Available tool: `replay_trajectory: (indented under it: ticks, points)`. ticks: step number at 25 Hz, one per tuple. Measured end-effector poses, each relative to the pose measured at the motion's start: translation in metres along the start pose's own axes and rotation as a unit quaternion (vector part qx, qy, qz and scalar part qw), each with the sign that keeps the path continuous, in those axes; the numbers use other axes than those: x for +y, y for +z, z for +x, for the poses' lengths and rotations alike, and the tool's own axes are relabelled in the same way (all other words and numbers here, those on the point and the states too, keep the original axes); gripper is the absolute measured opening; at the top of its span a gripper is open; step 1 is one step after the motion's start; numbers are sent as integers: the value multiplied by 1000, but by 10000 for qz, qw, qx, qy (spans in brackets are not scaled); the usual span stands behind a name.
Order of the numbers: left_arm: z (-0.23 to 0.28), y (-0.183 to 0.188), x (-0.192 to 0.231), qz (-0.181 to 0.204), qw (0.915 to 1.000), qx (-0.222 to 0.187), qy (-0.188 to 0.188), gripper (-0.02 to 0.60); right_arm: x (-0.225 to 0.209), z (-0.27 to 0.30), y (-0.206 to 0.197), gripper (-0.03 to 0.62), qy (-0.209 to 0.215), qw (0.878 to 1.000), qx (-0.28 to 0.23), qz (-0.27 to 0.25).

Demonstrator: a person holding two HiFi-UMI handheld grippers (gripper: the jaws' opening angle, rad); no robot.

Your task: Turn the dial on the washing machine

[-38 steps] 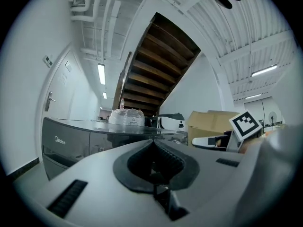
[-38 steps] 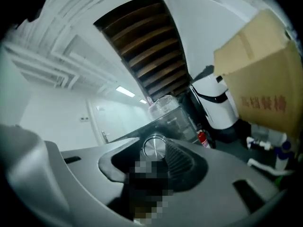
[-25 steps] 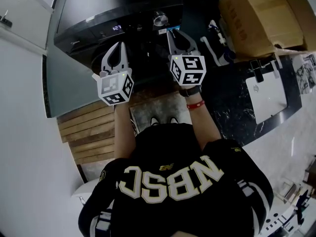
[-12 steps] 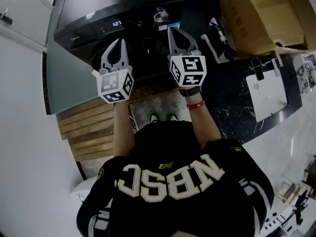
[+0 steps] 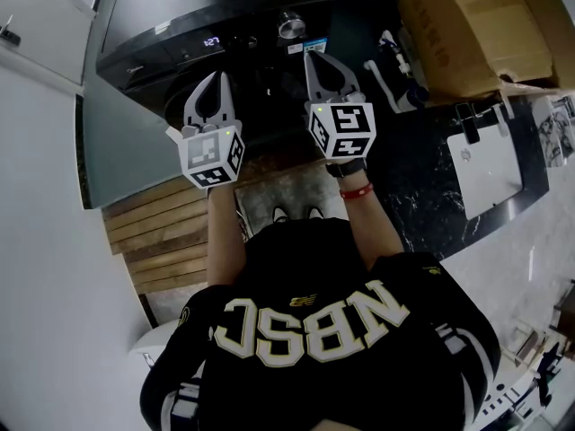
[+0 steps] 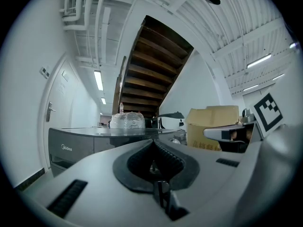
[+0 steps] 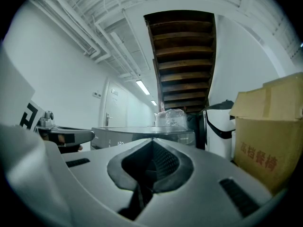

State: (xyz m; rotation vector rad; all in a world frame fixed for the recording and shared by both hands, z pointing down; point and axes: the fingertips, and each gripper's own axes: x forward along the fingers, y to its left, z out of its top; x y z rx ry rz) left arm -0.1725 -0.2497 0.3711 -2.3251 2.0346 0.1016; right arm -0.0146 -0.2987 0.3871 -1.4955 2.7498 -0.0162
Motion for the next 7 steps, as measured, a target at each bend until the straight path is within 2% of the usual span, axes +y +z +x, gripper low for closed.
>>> replay_trajectory:
  ticks: [3, 7]
  points:
    - [1, -5, -1, -2, 10000, 73, -7, 15, 8, 1, 0, 8, 242, 9997, -42, 87]
    - [3, -17, -4, -227, 9994, 225, -165, 15, 19, 3, -2, 8, 514, 9986, -27, 71]
